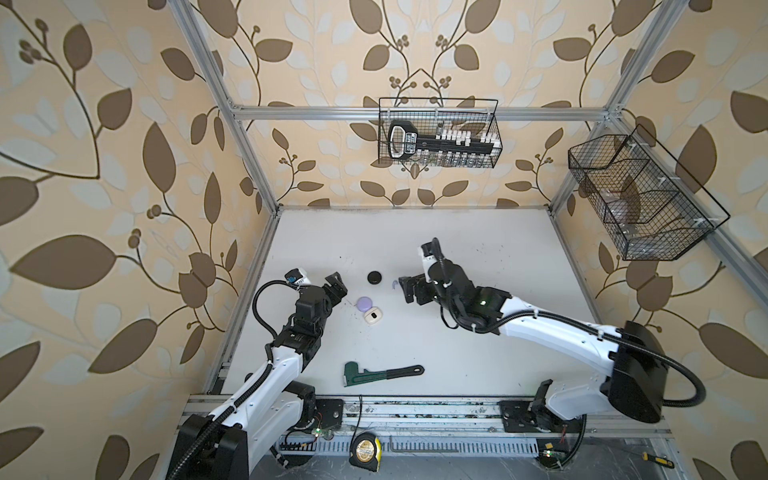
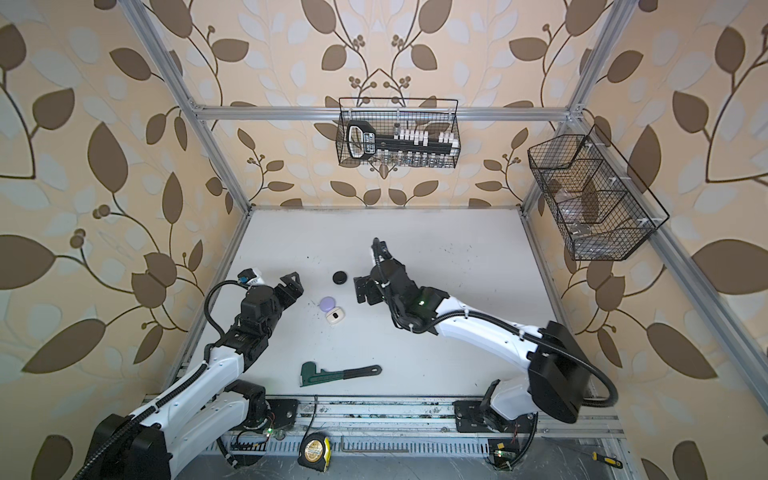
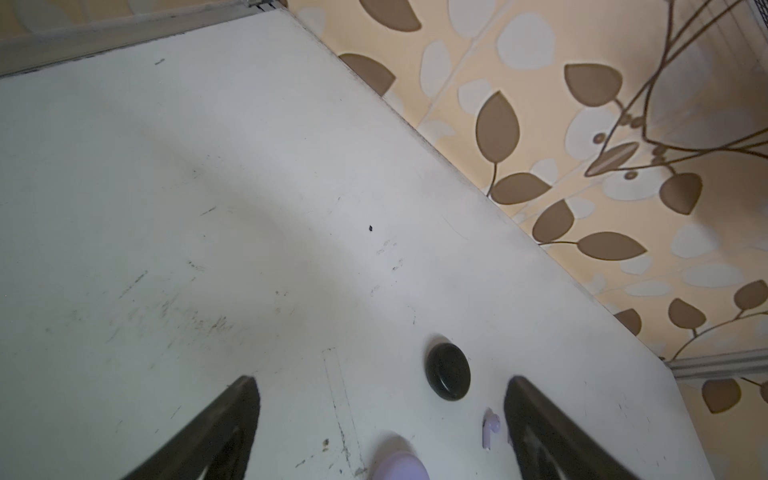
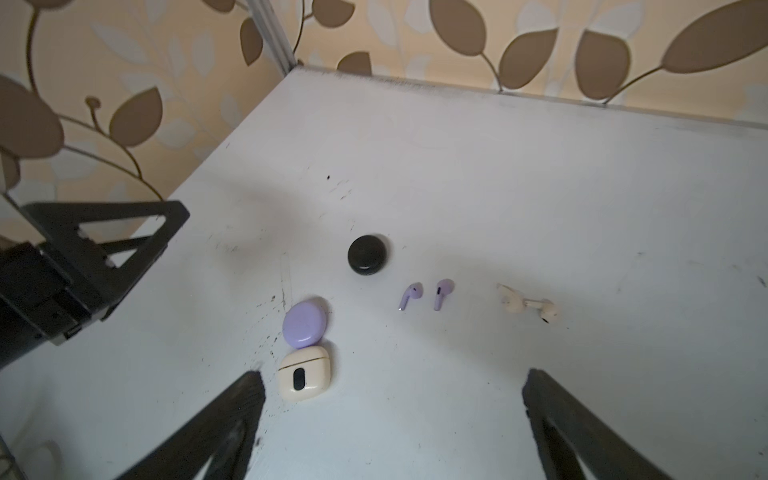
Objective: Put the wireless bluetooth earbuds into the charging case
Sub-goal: 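Withdraw the left gripper while the right gripper moves over the lilac case, then lower and close the right gripper on the lilac case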
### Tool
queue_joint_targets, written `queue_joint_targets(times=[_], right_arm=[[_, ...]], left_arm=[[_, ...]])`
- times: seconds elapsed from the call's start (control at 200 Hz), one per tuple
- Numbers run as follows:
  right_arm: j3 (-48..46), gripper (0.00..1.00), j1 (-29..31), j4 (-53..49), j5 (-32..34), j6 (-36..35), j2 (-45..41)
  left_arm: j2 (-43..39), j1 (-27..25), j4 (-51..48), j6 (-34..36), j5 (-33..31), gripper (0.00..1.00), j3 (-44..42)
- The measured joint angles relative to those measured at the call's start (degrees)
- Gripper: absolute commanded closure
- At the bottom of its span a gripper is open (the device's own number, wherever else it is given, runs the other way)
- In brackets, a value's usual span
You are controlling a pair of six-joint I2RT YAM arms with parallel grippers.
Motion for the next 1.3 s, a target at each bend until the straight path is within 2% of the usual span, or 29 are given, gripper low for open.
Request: queue_joint_targets(times=[0.225, 0.425, 0.71, 0.915, 1.3], right_arm=[[15.7, 0.07, 5.7, -8.5, -2.7, -1.9, 18.4], [25.9, 0.08, 5.6, -15.6, -3.6, -3.0, 28.9], [42.0, 0.14, 5.5, -24.1, -3.7, -5.0, 42.1], [48.2, 0.17, 5.2, -28.0, -4.8, -6.2, 48.4], [52.3, 0.3, 3.2, -31.5, -7.8, -8.0, 52.1]], left_arm=[[0.1, 0.0, -4.3, -4.1, -7.1, 0.07, 1.1], [0.1, 0.0, -9.1, -8.9, -12.6, 0.09, 1.4], [0.1, 0.0, -11.7, -11.7, -14.4, 0.09, 2.1], [0.1, 0.0, -12.2, -11.8, -15.0, 0.1, 2.1], [0.0, 0.0, -12.2, -11.8, -15.5, 0.09, 2.1]])
